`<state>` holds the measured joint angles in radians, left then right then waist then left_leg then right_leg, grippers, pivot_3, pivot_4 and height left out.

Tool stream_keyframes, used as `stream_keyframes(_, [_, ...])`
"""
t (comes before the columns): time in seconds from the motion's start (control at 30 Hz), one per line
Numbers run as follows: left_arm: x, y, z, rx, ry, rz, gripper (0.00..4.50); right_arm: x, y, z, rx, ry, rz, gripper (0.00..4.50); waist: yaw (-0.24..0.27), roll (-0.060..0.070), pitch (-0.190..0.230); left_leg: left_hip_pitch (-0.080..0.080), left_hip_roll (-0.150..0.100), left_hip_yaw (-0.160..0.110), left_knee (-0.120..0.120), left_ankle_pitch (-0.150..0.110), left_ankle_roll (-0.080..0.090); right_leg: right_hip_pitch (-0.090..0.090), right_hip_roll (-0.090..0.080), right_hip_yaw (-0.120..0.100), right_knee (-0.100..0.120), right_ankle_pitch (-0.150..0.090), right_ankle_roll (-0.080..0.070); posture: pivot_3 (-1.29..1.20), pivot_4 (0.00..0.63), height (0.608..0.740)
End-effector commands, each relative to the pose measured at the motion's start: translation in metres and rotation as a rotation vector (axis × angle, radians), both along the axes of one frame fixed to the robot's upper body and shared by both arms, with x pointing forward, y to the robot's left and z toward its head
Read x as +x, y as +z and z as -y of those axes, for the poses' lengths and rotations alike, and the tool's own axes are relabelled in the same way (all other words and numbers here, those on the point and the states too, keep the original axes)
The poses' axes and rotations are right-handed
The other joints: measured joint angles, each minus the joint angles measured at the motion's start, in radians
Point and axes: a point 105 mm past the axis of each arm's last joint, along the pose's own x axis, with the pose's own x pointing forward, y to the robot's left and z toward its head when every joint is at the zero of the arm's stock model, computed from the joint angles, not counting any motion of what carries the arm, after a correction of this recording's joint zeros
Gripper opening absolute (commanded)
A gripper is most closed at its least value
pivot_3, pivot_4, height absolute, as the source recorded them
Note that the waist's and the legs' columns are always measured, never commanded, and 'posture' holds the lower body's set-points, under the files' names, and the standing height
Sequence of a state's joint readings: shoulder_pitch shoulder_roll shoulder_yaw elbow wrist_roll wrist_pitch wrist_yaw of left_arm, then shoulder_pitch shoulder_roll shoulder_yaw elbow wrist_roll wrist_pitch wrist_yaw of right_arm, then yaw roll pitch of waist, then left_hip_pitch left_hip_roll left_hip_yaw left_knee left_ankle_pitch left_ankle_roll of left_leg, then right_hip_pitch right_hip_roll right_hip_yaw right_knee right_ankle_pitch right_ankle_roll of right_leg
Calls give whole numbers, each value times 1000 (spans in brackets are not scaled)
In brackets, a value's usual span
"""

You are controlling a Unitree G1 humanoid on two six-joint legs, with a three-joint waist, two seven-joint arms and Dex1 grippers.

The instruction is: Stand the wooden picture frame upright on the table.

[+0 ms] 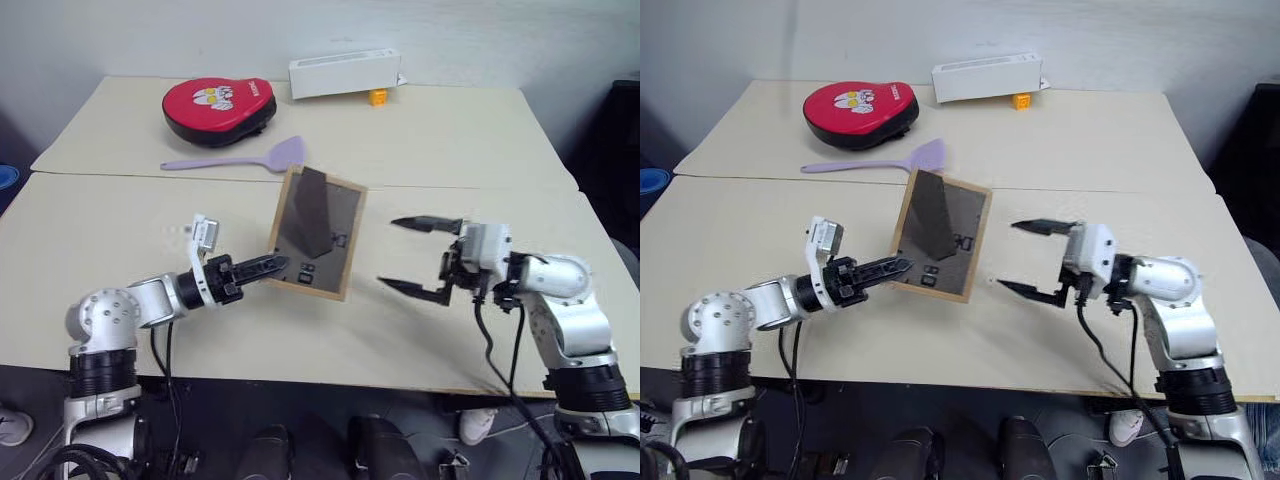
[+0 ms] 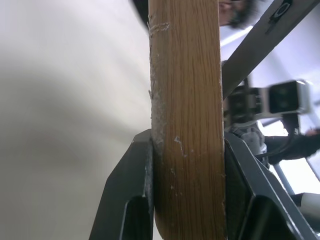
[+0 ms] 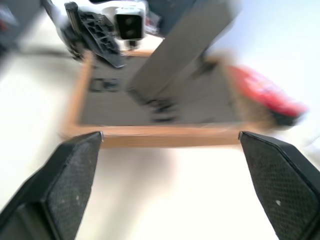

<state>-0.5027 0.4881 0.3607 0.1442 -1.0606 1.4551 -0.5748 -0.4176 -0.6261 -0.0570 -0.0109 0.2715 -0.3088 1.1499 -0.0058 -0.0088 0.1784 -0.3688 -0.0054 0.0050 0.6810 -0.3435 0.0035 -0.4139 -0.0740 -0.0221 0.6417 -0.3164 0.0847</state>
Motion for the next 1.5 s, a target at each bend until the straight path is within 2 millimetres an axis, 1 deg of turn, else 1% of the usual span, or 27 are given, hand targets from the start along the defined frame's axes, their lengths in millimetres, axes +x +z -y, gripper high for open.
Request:
stream_keyframes(0.03, [-7,9,4,-6,-123,-125,1270,9,0,-3,-193,-17,371,4466,-1,-1,1,0,0,0,0,0,0,0,0,0,0,0,0,0,150,740])
stream_keyframes(0.07, [-7,9,4,-4,-143,-156,1270,12,0,-6,-222,-15,451,4466,-3,-2,1,0,0,0,1,0,0,-1,0,0,1,0,0,0,150,740])
stream_keyframes(0.13, [-7,16,7,-37,-175,-172,1270,19,-10,-15,-248,10,495,4466,-7,-2,1,-1,0,1,1,1,-1,-2,0,1,2,0,0,0,150,740])
stream_keyframes(0.2, [-7,21,9,-57,-195,-183,1270,23,-19,-21,-252,27,513,4466,-11,-2,1,-1,0,0,0,1,-2,-2,0,1,2,0,0,0,150,740])
stream_keyframes(0.33, [-5,26,12,-85,-202,-209,1270,29,-38,-20,-266,31,514,4466,-15,-2,1,-1,0,0,1,1,-2,-1,-1,0,2,0,0,0,150,740])
stream_keyframes(0.37, [-6,27,12,-88,-201,-210,1270,29,-39,-19,-266,31,520,4466,-18,-2,1,-1,0,0,1,1,-2,-1,-1,0,3,0,0,0,150,740])
stream_keyframes(0.53, [-11,27,13,-92,-213,-226,1270,34,-32,-27,-218,-1,591,4466,-29,-2,1,-1,0,0,1,2,-3,-1,0,0,3,0,0,0,150,740])
stream_keyframes(0.63, [-14,24,15,-93,-206,-237,1270,37,-33,-33,-205,-6,600,4466,-30,-2,1,0,1,-1,1,3,-5,-2,1,0,3,0,0,0,150,740])
stream_keyframes(0.73, [-16,24,18,-112,-191,-235,1270,38,-36,-37,-199,-4,601,4466,-28,-2,1,0,1,-1,1,3,-5,-1,0,1,4,0,0,0,150,740])
stream_keyframes(0.83, [-14,23,20,-113,-164,-238,1270,37,-38,-40,-182,-4,616,3878,-25,-2,1,0,1,-1,1,3,-5,-2,0,1,3,0,0,0,150,740])
stream_keyframes(0.97, [-12,22,21,-121,-147,-236,1270,37,-39,-41,-167,-15,637,2489,-23,-2,1,0,0,-1,2,3,-4,-1,0,1,3,0,0,0,150,740])
stream_keyframes(1.03, [-12,24,22,-138,-147,-224,1270,38,-39,-42,-158,-29,639,1677,-24,-2,1,0,0,-1,2,3,-4,-1,0,1,3,0,0,0,150,740])
stream_keyframes(1.07, [-12,25,22,-143,-151,-220,1270,39,-39,-42,-152,-37,641,1448,-25,-2,1,0,0,-1,2,3,-4,-1,1,1,3,0,0,0,150,740])
stream_keyframes(1.1, [-13,26,22,-144,-154,-218,1270,40,-38,-42,-150,-41,644,1383,-25,-2,1,0,0,-1,2,3,-4,-1,1,1,3,0,0,0,150,740])
stream_keyframes(1.3, [-15,30,21,-129,-159,-186,1270,41,-33,-41,-131,-55,674,1383,-26,-2,1,0,0,-1,2,3,-5,-1,1,1,3,0,0,0,150,740])
stream_keyframes(1.37, [-14,36,19,-95,-115,-136,1977,41,-30,-40,-122,-57,682,1383,-26,-2,1,0,0,-1,2,3,-5,-1,1,1,3,0,0,0,150,740])
stream_keyframes(1.4, [-14,41,16,-90,-106,-113,2112,40,-28,-39,-117,-56,688,1380,-26,-2,1,0,0,-1,2,3,-5,-1,1,1,3,0,0,0,150,740])
stream_keyframes(1.47, [-12,46,8,-68,-59,-79,2790,39,-26,-38,-113,-54,694,1229,-26,-2,1,0,0,-1,2,3,-5,-1,1,1,3,0,0,0,150,740])
stream_keyframes(1.5, [-11,48,5,-57,-42,-71,3059,39,-24,-38,-109,-52,699,1228,-26,-2,1,0,0,-1,1,3,-5,-1,1,1,3,0,0,0,150,740])
